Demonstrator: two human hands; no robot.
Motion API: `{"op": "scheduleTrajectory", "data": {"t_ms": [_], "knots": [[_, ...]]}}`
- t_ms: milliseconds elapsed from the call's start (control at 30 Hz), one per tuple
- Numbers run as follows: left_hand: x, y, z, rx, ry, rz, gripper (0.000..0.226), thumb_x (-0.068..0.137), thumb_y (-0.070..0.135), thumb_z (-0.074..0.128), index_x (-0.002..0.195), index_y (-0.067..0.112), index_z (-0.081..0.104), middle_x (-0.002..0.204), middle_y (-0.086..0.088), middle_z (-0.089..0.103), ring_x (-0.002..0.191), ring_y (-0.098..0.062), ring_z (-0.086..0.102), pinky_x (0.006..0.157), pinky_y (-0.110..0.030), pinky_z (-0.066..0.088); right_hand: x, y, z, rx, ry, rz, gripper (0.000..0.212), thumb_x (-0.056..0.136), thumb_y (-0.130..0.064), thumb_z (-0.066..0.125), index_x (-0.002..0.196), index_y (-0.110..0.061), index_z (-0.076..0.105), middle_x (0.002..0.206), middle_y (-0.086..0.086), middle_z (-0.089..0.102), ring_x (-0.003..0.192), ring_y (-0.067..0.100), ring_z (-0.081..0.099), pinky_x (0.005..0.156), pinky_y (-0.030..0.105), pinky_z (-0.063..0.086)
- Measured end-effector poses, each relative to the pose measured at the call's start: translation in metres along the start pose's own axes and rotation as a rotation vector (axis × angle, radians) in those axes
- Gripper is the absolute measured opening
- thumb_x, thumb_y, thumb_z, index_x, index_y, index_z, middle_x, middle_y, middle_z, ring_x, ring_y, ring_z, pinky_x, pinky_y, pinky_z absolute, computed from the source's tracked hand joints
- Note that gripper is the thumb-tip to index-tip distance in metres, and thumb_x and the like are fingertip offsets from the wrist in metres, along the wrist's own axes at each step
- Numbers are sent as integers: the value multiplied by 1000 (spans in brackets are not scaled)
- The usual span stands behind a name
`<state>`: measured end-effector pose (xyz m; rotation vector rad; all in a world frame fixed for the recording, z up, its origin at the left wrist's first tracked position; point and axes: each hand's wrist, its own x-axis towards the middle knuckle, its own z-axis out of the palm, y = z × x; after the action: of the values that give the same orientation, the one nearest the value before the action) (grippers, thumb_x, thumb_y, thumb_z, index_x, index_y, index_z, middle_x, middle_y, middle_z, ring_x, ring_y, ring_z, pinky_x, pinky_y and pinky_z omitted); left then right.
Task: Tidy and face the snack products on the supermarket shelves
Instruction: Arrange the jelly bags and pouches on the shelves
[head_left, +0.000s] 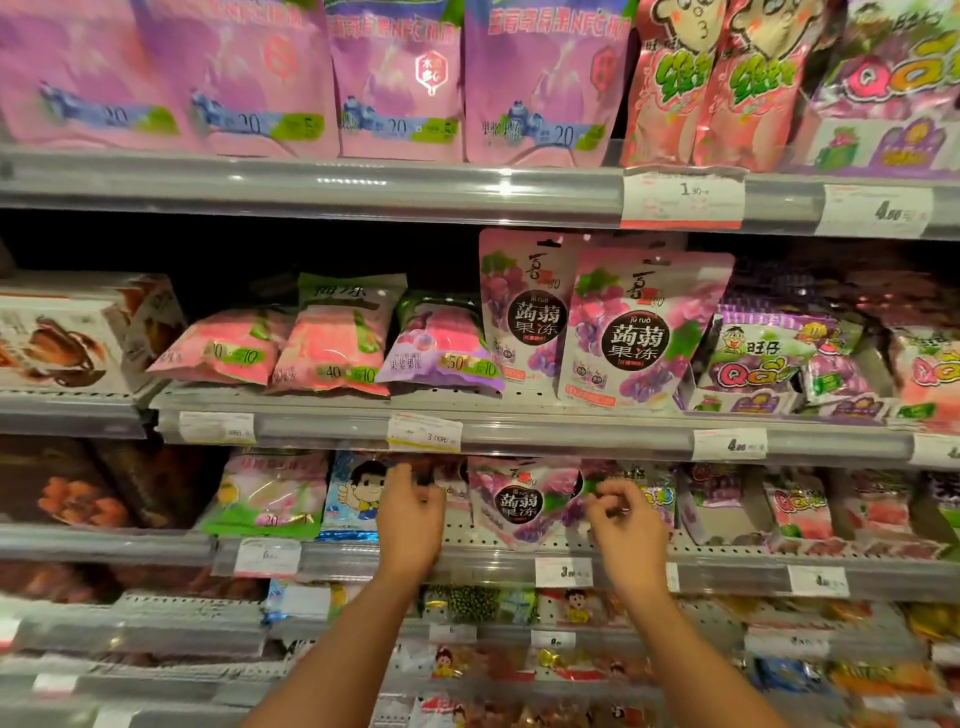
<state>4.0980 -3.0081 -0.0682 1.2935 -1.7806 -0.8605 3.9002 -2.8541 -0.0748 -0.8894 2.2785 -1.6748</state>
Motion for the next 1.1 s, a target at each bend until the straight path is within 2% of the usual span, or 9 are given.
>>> {"op": "scheduleTrajectory", "data": {"t_ms": [200,267,367,500,633,800,933,1033,1100], "knots": [[28,1,-1,-16,-80,-85,17,93,12,65,78,4,58,57,-3,53,51,-16,48,54,-29,36,4,-3,17,-25,-194,31,29,91,-29,75,116,-29,59,70,1,67,68,16,69,70,35,56],[33,4,4,-106,-113,-135,6,91,8,66,87,5,63,68,-3,60,58,-15,51,63,-30,39,9,-3,21,-20,-210,28,11,92,-26,74,96,-28,64,61,-1,63,66,25,69,70,42,56],[35,10,10,-282,-123,-174,22,92,6,67,113,13,68,96,2,65,82,-14,59,75,-24,38,13,0,24,-9,-213,30,27,94,-21,71,69,-20,61,56,5,61,61,33,67,63,41,52],[36,2,11,-301,-183,-185,13,91,2,64,98,9,73,92,-11,73,79,-20,62,71,-28,44,17,8,25,21,-162,76,26,95,-16,70,72,-4,66,64,18,66,57,28,65,56,38,54],[37,-6,6,-310,-237,-196,13,91,2,63,88,11,71,84,-19,73,72,-21,60,68,-30,46,18,11,26,-21,-136,61,25,94,-20,72,69,-15,69,60,7,70,53,21,67,57,39,58],[42,-9,4,-257,-258,-145,10,93,20,69,89,12,69,81,-16,70,73,-21,60,71,-34,48,15,9,30,19,-125,93,17,93,-12,72,85,2,65,67,22,66,63,41,67,64,56,60],[40,-22,-11,-184,-213,-101,30,93,29,70,101,0,68,78,-18,72,72,-31,68,66,-43,52,4,9,27,-59,-112,86,27,92,-13,71,118,-15,65,70,13,71,69,27,73,71,45,62],[41,-43,-29,-152,-136,-64,19,94,27,68,98,8,67,69,-6,67,63,-15,63,58,-35,48,-7,9,22,-55,-59,55,23,93,-11,64,113,-23,64,68,9,70,60,15,69,59,33,59],[46,-60,-43,25,-24,-25,15,94,28,67,90,14,66,78,-5,67,74,-16,65,63,-37,49,-15,8,21,-75,-11,9,17,93,-11,63,98,-26,60,64,6,64,52,16,60,51,35,53]]}}
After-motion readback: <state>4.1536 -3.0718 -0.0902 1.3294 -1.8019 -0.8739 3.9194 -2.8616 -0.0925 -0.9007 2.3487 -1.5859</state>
